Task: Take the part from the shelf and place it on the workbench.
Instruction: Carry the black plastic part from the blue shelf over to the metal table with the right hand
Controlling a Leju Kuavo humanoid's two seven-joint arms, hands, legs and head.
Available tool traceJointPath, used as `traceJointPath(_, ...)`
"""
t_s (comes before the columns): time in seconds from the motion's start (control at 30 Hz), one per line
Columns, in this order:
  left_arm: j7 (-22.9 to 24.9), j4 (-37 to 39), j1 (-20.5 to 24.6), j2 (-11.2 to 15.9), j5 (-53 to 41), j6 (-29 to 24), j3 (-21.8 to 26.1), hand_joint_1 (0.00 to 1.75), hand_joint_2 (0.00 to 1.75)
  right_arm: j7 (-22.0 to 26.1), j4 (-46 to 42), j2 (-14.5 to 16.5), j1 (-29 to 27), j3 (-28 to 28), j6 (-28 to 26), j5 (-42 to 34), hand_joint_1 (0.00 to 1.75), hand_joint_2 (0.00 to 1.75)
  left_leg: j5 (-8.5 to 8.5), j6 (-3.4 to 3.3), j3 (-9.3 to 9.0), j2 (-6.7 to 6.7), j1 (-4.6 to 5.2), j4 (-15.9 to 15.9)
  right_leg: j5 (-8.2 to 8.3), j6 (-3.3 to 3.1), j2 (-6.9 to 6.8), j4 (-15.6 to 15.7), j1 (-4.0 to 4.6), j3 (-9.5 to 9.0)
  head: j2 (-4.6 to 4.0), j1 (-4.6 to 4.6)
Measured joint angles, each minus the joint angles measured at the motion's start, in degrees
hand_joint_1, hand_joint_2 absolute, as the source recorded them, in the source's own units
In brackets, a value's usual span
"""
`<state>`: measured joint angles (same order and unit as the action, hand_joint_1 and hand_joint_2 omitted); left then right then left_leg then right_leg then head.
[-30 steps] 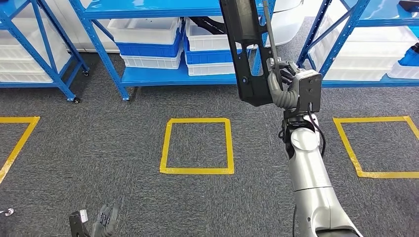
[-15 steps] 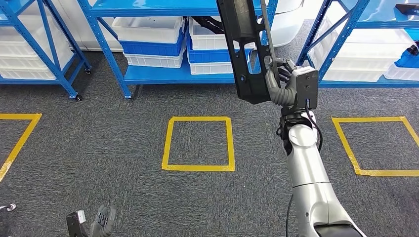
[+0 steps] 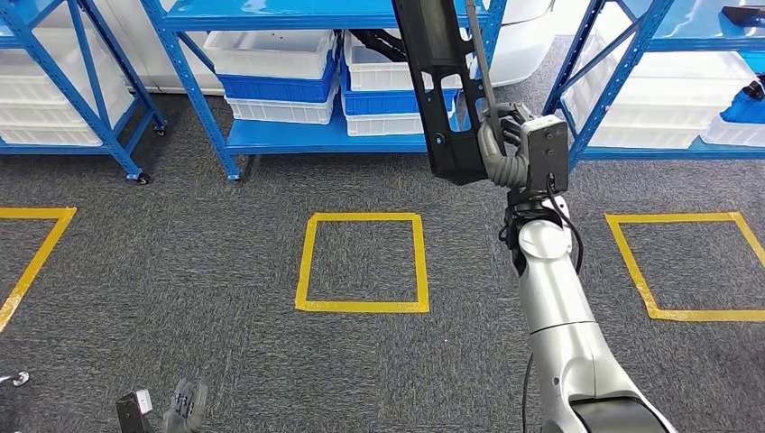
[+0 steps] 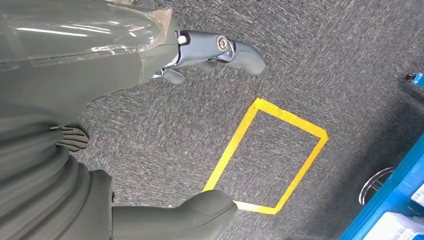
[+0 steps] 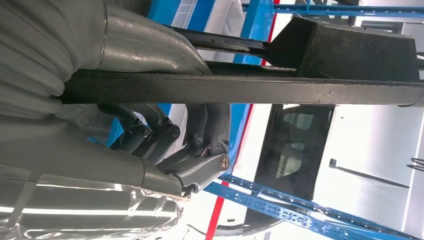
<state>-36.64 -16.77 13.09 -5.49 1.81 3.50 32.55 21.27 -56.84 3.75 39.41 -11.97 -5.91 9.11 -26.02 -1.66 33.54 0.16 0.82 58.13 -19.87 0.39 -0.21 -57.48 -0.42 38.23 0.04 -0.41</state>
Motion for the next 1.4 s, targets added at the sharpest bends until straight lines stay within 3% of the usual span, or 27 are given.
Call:
traceJointPath(0.1, 0.0, 0.0, -0.1, 0.1, 0.0, 0.0, 0.0, 0.00, 1.75, 0.0, 0.3, 0.1, 0.0, -0.2, -0.1, 0.1, 1.75, 1.75, 0.13, -0.33, 0.15, -0.02, 0.13, 0.1, 0.27, 0.38, -0.05, 0.1, -0.16, -0.01, 0.00, -0.01)
traceJointPath(0.2, -0.1, 0.0, -0.1, 0.1, 0.1, 0.0, 0.0, 0.00, 1.75, 0.0, 0.3, 0.2, 0.1, -0.4, -0.2, 0.1, 1.75, 1.75, 1.35, -1.21, -0.16, 0.00, -0.34, -1.2, -0.29, 0.83, -0.05, -0.6, 0.09, 0.63, 0.00, 0.00)
traceJointPath(0.23, -0.1, 0.0, 0.0, 0.0, 0.1, 0.0, 0.0, 0.00, 1.75, 0.0, 0.3, 0.1, 0.2, -0.4, -0.2, 0.1, 1.75, 1.75, 1.89, -1.47, -0.21, -0.02, -0.64, -1.7, -1.57, 0.73, 0.03, -2.5, 0.19, 1.50, 0.00, 0.10)
traceJointPath(0.3, -0.2, 0.0, -0.1, 0.0, 0.2, 0.0, 0.0, 0.00, 1.75, 0.0, 0.5, 0.1, 0.2, -0.4, -0.2, 0.1, 1.75, 1.75, 2.57, -1.65, 0.14, -0.25, -0.95, -2.1, -5.57, 0.46, 0.16, -9.8, -0.03, 4.24, 0.00, 0.34)
traceJointPath(0.37, -0.3, 0.1, -0.3, -0.1, 0.4, 0.0, 0.0, 0.00, 1.75, 0.0, 0.8, 0.0, 0.0, -0.5, -0.2, 0.2, 1.75, 1.75, 2.91, -1.29, 0.70, -0.73, -1.11, -2.0, -8.33, 0.87, 0.18, -15.9, -0.52, 5.99, 0.00, 0.43)
traceJointPath(0.4, -0.3, 0.1, -0.4, -0.1, 0.5, 0.0, 0.0, 0.00, 1.75, 0.0, 0.9, 0.0, -0.1, -0.5, -0.2, 0.2, 1.75, 1.75, 3.07, -1.06, 0.96, -1.05, -1.26, -1.9, -8.47, 1.36, 0.18, -16.0, -0.82, 5.34, 0.00, 0.43)
traceJointPath(0.43, -0.3, 0.1, -0.4, -0.1, 0.5, 0.0, 0.0, 0.00, 1.75, 0.0, 1.0, 0.0, -0.1, -0.5, -0.2, 0.2, 1.75, 1.75, 3.17, -0.77, 1.22, -1.44, -1.48, -1.8, -7.81, 2.00, 0.21, -13.5, -1.14, 3.50, 0.00, 0.45)
traceJointPath(0.5, -0.3, 0.1, -0.4, -0.1, 0.5, 0.0, 0.0, 0.00, 1.75, 0.0, 1.1, -0.1, -0.1, -0.5, -0.2, 0.2, 1.75, 1.75, 3.21, 0.04, 1.84, -2.23, -1.80, -1.1, -6.13, 3.10, 1.05, -5.4, -1.61, -1.74, 0.00, 0.51)
traceJointPath(0.53, -0.3, 0.1, -0.4, 0.0, 0.5, 0.0, 0.0, 0.00, 1.75, 0.0, 1.2, -0.1, 0.0, -0.6, -0.2, 0.2, 1.75, 1.75, 3.19, 0.50, 2.11, -2.55, -1.86, -0.8, -5.67, 3.12, 1.51, -2.4, -1.62, -3.51, 0.00, 0.48)
traceJointPath(0.57, -0.4, 0.1, -0.3, 0.0, 0.5, 0.0, 0.0, 0.00, 1.75, 0.0, 1.2, -0.1, 0.0, -0.6, -0.1, 0.2, 1.75, 1.75, 3.26, 0.97, 2.31, -2.84, -1.88, -0.7, -5.59, 2.85, 1.87, -1.0, -1.50, -4.41, 0.00, 0.41)
traceJointPath(0.67, -0.5, 0.2, -0.5, -0.1, 0.5, 0.0, 0.0, 0.00, 1.75, 0.0, 1.4, -0.1, 0.0, -0.7, -0.1, 0.3, 1.75, 1.75, 3.88, 2.11, 2.49, -3.46, -2.20, -1.4, -5.24, 1.30, 1.39, -0.6, -0.98, -4.51, 0.00, 0.14)
traceJointPath(0.73, -0.5, 0.2, -0.6, -0.1, 0.5, 0.0, 0.0, 0.00, 1.75, 0.0, 1.4, 0.0, 0.1, -0.8, -0.1, 0.3, 1.75, 1.75, 3.28, 2.48, 2.90, -2.77, -2.44, -0.6, -4.72, 0.33, 0.89, -0.2, -1.15, -4.50, 0.00, 0.02)
traceJointPath(0.8, -0.5, 0.2, -0.6, -0.1, 0.5, 0.0, 0.0, 0.00, 1.75, 0.0, 1.4, 0.1, 0.2, -0.8, -0.1, 0.3, 1.75, 1.75, -0.03, 2.77, 5.00, -1.33, -2.54, 4.3, -4.30, -0.59, 0.26, 0.0, -1.24, -4.28, 0.00, -0.27)
traceJointPath(0.87, -0.5, 0.2, -0.7, 0.0, 0.5, 0.0, 0.0, 0.00, 1.75, 0.0, 1.5, 0.2, 0.2, -0.8, -0.1, 0.3, 1.75, 1.75, -4.37, 3.14, 8.46, -0.63, -2.54, 12.5, -4.02, -1.07, -0.53, 0.0, -1.14, -3.88, 0.00, -0.49)
traceJointPath(0.9, -0.5, 0.3, -0.7, 0.0, 0.6, 0.0, 0.0, 0.00, 1.75, 0.0, 1.6, 0.1, 0.1, -0.8, -0.1, 0.2, 1.75, 1.75, -5.55, 3.26, 9.59, -0.54, -2.55, 15.4, -3.86, -1.14, -0.96, 0.0, -1.10, -3.66, 0.00, -0.52)
traceJointPath(0.93, -0.5, 0.3, -0.8, 0.0, 0.6, 0.0, 0.0, 0.00, 1.75, 0.0, 1.6, 0.2, 0.1, -0.9, -0.1, 0.2, 1.75, 1.75, -5.75, 3.29, 9.69, -0.45, -2.56, 16.3, -3.70, -1.08, -1.41, 0.0, -1.09, -3.45, 0.00, -0.57)
traceJointPath(0.97, -0.5, 0.3, -0.8, 0.0, 0.7, -0.1, 0.0, 0.00, 1.75, 0.0, 1.7, 0.2, 0.1, -0.9, 0.0, 0.2, 1.75, 1.75, -5.01, 3.25, 8.53, -0.26, -2.57, 14.8, -3.55, -0.94, -1.86, 0.0, -1.12, -3.27, 0.00, -0.62)
traceJointPath(1.07, -0.6, 0.3, -0.6, 0.0, 0.9, -0.1, 0.0, 0.00, 1.75, 0.0, 1.9, 0.1, 0.3, -0.8, 0.3, 0.3, 1.75, 1.75, -1.54, 2.90, 0.92, 2.32, -2.49, 3.1, -3.23, -0.25, -3.18, -0.3, -0.87, -2.98, 0.00, -0.77)
traceJointPath(1.1, -0.7, 0.3, -0.5, 0.0, 1.0, -0.1, 0.0, 0.00, 1.75, 0.0, 1.9, 0.1, 0.5, -0.8, 0.3, 0.3, 1.75, 1.75, -1.02, 2.65, -0.47, 2.96, -2.37, 0.7, -3.17, 0.07, -3.63, -0.3, -0.67, -2.95, 0.00, -0.64)
traceJointPath(1.13, -0.7, 0.3, -0.4, 0.0, 1.0, -0.1, 0.0, 0.00, 1.75, 0.0, 1.9, 0.1, 0.7, -0.8, 0.4, 0.3, 1.75, 1.75, -0.86, 2.33, -0.77, 3.14, -2.20, -0.1, -3.10, 0.44, -4.09, -0.3, -0.44, -2.98, 0.00, -0.49)
traceJointPath(1.2, -0.8, 0.3, -0.4, 0.0, 1.1, -0.2, 0.0, 0.00, 1.75, 0.0, 1.9, 0.2, 1.1, -0.9, 0.5, 0.3, 1.75, 1.75, -0.21, 1.35, -0.32, 1.93, -1.85, -0.2, -2.83, 1.35, -4.93, -0.1, -0.33, -2.96, 0.00, -0.13)
traceJointPath(1.27, -0.8, 0.3, -0.5, 0.0, 1.2, -0.3, 0.0, 0.00, 1.75, 0.1, 2.0, 0.3, 1.2, -0.9, 0.7, 0.3, 1.75, 1.75, 0.62, 0.27, -0.19, 0.91, -1.77, -0.5, -3.81, 1.82, -3.85, -1.7, -0.50, -2.07, 0.00, -0.02)
traceJointPath(1.33, -0.8, 0.3, -0.5, 0.0, 1.3, -0.4, 0.0, 0.00, 1.75, 0.1, 2.1, 0.1, 1.1, -0.9, 0.7, 0.4, 1.75, 1.75, 1.22, -0.51, 0.12, -0.08, -1.77, -0.7, -7.03, 1.54, -1.53, -7.9, -0.68, 0.70, 0.00, 0.24)
traceJointPath(1.4, -0.8, 0.3, -0.6, 0.0, 1.5, -0.4, 0.0, 0.00, 1.75, 0.2, 2.4, 0.0, 0.8, -0.9, 0.7, 0.5, 1.75, 1.75, 1.45, -0.83, 0.48, -1.32, -1.56, -0.6, -10.13, 1.35, -0.32, -15.7, -0.53, 4.10, 0.00, 0.44)
